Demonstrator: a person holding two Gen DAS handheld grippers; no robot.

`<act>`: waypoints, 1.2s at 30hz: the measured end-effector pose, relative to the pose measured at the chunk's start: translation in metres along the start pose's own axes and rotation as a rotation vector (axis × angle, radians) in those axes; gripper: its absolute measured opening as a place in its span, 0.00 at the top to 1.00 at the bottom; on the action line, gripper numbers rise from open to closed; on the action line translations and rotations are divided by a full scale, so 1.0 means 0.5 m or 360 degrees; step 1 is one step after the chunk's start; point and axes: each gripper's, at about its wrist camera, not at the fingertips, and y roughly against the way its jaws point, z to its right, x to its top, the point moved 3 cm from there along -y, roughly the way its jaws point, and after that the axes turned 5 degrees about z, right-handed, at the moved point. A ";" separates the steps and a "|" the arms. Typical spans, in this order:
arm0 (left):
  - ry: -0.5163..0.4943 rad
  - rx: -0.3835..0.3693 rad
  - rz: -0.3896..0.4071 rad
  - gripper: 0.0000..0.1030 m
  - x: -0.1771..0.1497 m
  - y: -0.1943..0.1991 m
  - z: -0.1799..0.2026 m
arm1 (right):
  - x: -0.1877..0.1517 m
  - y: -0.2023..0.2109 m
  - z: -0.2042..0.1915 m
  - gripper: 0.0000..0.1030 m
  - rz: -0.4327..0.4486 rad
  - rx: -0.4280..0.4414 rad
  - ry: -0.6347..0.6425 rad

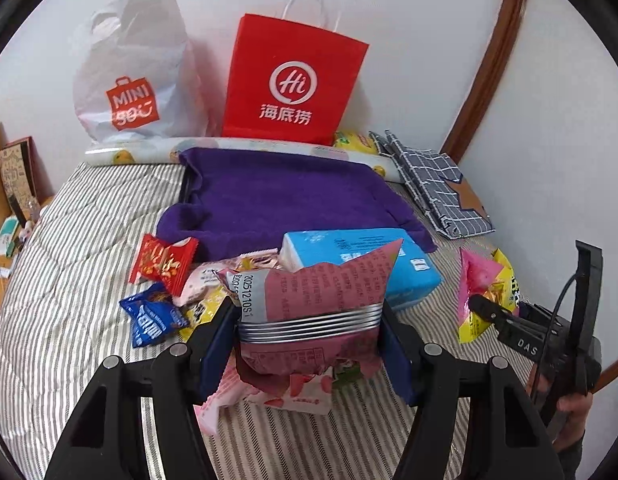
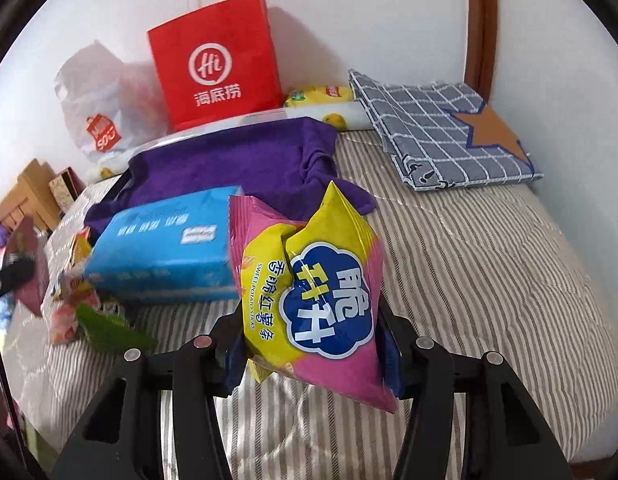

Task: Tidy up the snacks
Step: 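Lift both bags and carry them over the purple towel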

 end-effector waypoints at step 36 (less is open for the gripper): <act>-0.0092 0.0182 0.0124 0.37 0.270 -0.228 -0.062 | 0.358 -0.201 -0.121 0.47 0.0218 0.0136 0.0100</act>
